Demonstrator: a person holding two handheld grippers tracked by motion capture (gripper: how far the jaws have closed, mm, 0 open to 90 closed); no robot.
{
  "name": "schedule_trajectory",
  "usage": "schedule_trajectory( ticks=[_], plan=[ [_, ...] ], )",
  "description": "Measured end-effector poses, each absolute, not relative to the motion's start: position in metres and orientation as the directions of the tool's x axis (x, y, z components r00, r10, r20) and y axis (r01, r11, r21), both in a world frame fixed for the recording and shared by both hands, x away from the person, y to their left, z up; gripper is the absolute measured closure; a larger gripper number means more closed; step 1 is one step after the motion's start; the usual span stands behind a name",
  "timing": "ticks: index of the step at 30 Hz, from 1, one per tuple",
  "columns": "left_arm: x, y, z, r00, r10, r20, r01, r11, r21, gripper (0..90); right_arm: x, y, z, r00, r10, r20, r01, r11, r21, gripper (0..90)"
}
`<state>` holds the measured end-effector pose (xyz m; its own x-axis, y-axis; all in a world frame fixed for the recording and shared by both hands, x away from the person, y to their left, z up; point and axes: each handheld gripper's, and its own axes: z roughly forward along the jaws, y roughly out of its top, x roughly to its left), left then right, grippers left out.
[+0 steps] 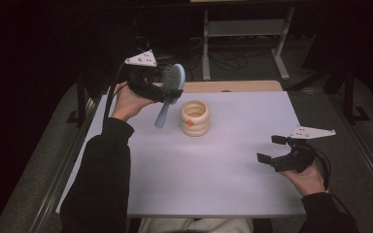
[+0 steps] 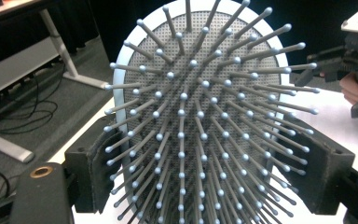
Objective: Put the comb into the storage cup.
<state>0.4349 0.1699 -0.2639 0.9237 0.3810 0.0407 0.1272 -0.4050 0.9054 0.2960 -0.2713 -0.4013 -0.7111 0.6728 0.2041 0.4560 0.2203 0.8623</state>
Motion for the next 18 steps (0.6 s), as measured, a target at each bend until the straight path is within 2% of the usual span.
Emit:
schedule_trajectory(
  ticks=[18],
  plan=[
    [0.449,0.146,-0.238,0.930,0.362,0.059,0.090,-0.380,0.920,19.6,0.293,-0.272,-0.400,-0.715,0.667,0.210,0.449,0.208,0.869,0.0]
  ],
)
